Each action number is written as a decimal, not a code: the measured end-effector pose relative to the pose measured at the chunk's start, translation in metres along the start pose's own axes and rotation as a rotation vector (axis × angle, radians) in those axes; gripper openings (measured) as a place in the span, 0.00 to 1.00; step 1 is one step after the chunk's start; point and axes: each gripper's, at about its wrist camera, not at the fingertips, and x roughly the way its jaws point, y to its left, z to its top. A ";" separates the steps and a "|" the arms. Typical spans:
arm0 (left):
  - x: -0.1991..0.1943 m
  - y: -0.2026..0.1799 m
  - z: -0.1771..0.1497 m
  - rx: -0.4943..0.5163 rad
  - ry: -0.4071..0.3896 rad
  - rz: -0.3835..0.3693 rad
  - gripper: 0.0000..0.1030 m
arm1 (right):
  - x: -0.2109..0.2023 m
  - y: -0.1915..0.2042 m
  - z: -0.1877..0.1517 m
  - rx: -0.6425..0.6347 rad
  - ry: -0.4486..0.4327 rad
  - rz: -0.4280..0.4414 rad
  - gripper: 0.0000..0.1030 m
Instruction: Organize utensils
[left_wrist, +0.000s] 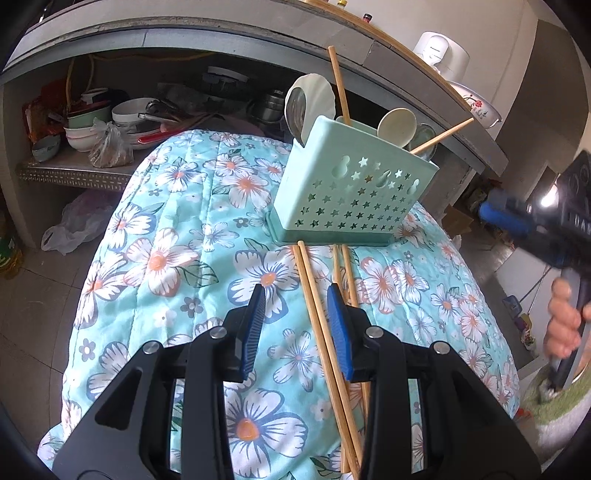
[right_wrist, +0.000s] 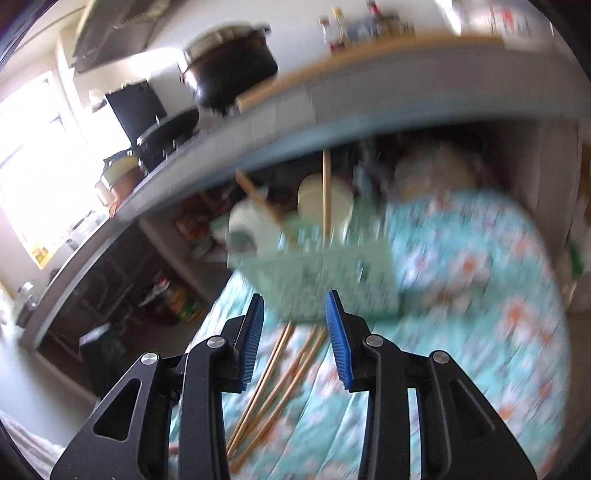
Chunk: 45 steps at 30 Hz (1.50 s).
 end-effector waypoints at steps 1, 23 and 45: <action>0.002 0.001 -0.001 -0.006 0.014 -0.003 0.32 | 0.013 -0.003 -0.015 0.031 0.048 0.021 0.34; 0.025 0.018 -0.018 -0.170 0.166 -0.148 0.24 | 0.127 -0.023 -0.101 0.371 0.370 0.186 0.09; 0.066 0.034 -0.033 -0.424 0.314 -0.290 0.11 | 0.066 -0.095 -0.111 0.497 0.271 0.162 0.06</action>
